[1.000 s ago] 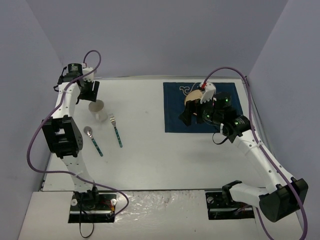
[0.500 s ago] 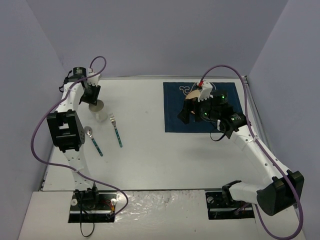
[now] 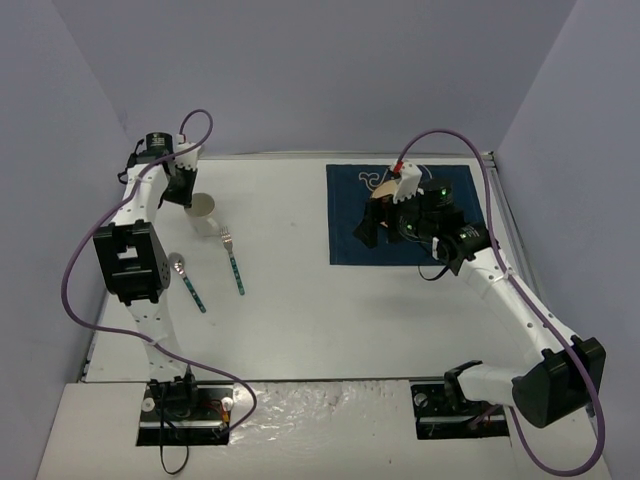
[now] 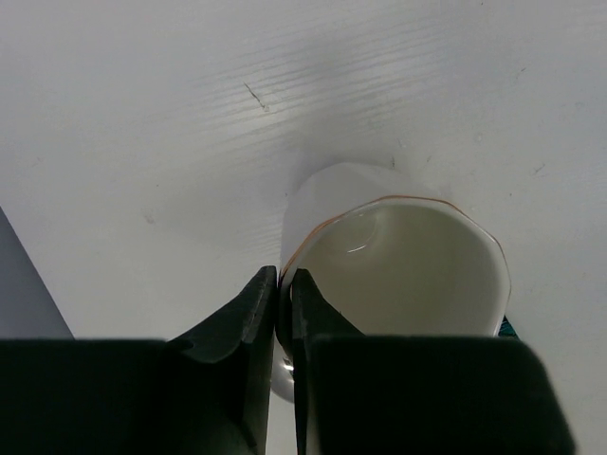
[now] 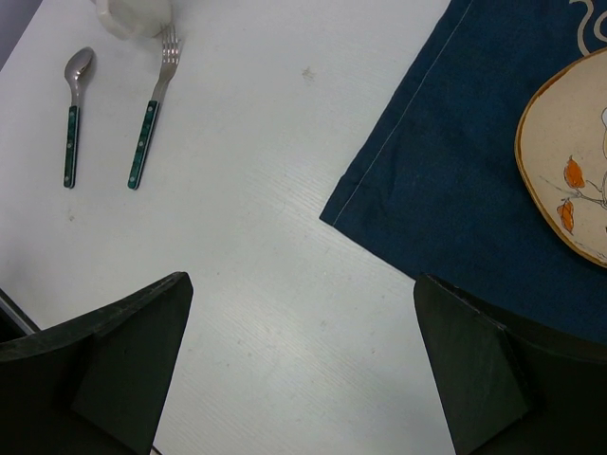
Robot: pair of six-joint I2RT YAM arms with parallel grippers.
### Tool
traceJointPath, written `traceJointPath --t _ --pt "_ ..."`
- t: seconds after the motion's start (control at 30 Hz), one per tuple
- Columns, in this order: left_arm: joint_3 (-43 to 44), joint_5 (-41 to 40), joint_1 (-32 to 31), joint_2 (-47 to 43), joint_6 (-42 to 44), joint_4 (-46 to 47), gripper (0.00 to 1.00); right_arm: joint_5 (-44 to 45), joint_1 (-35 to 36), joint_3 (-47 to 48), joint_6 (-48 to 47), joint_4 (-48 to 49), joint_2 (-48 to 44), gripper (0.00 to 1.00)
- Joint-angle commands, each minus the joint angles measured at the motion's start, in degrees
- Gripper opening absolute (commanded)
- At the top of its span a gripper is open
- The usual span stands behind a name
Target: Set the dinner table for one person
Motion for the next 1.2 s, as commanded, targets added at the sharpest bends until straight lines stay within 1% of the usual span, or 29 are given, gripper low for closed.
traceJointPath --t 0.0,0.07,0.2,0.23,0.3,0.4,0.43,0.5,0.67,0.77,1.17 --pt "2.2 -1.0 -0.4 -9.3 -3.1 2.1 0.0 -1.8 1.6 3.1 -2.2 4.0 0.5 1.0" --pt "2.9 -2.9 -1.6 -12.9 -7.4 1.8 0.0 -0.8 3.9 4.8 -3.6 4.6 1.9 1.0" --pt "3.9 -9.2 -7.0 -15.9 -14.2 -0.2 0.0 2.7 9.3 8.4 -5.0 5.6 5.3 1.0" --pt "4.0 -9.9 -9.9 -16.9 -18.0 -1.2 0.0 4.4 11.3 9.8 -5.6 6.3 7.0 0.99" --pt "3.9 -10.4 -12.5 -18.4 -24.1 -2.6 0.0 6.9 13.6 12.1 -6.1 7.2 9.4 0.98" --pt "4.3 -13.0 -16.5 -19.6 -28.2 -4.3 0.0 10.8 17.2 14.6 -7.0 8.1 12.0 0.95" --pt "4.7 -13.7 -18.6 -20.0 -29.6 -5.0 0.0 12.0 18.7 15.6 -8.2 8.6 13.3 0.94" --pt "5.7 -13.9 -21.0 -20.4 -33.4 -6.4 0.0 13.4 20.2 17.1 -9.5 9.1 15.3 0.92" --pt "11.4 -16.3 -26.1 -18.9 -35.1 -11.6 0.0 15.1 22.1 19.5 -11.1 12.3 18.7 0.85" --pt "13.4 -16.5 -27.6 -18.6 -36.1 -12.6 0.0 15.7 22.6 20.3 -11.2 12.7 20.2 0.82" --pt "15.0 -15.5 -31.3 -17.6 -37.8 -13.4 0.0 16.8 23.2 20.7 -12.3 15.9 22.7 0.65"
